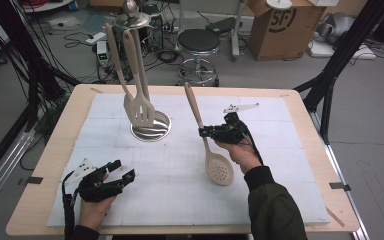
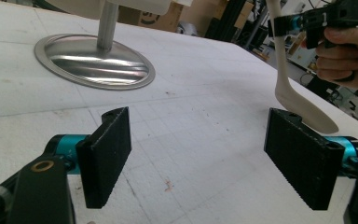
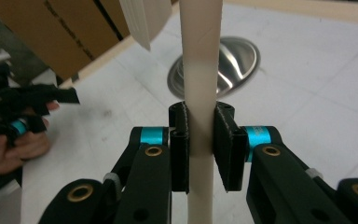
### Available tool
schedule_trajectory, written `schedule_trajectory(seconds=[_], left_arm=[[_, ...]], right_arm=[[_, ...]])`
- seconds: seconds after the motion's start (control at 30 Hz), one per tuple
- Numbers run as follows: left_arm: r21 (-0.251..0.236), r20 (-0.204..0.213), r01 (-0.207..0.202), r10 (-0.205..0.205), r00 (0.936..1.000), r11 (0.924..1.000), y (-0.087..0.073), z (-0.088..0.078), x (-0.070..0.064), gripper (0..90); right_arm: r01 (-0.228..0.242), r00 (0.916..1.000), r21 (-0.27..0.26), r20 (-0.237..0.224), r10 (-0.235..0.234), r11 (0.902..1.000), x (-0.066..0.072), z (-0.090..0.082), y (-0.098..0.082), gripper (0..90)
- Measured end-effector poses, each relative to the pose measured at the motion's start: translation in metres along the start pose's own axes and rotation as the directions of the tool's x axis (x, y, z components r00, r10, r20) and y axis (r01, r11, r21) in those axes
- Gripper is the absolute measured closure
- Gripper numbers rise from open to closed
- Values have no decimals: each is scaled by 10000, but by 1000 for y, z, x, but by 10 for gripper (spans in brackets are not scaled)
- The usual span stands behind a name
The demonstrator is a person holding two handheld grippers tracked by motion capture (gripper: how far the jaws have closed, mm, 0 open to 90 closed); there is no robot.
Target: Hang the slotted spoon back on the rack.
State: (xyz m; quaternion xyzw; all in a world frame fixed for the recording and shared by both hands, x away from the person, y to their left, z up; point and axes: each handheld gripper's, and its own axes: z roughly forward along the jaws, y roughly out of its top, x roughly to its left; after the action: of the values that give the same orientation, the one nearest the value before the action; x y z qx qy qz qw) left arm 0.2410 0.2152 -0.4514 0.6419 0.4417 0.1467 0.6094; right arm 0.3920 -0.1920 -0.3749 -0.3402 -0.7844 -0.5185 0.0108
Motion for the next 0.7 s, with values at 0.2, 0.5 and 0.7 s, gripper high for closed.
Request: schedule_trajectory(seconds=[0.2, 0.5, 0.7], left_arm=[[2, 4, 3, -3, 10000, 10000, 0, 0, 0, 235], [-6, -10, 18, -18, 10000, 10000, 0, 0, 0, 236], [-8, -11, 13, -13, 10000, 10000, 0, 0, 0, 236]], right_arm=[[198, 9995, -1118, -208, -222, 9935, 3, -5, 4, 776], [283, 9975, -2813, -544, -454, 9592, 10, -9, 9, 776], [197, 9958, -3606, -762, -505, 9325, 15, -7, 14, 776]])
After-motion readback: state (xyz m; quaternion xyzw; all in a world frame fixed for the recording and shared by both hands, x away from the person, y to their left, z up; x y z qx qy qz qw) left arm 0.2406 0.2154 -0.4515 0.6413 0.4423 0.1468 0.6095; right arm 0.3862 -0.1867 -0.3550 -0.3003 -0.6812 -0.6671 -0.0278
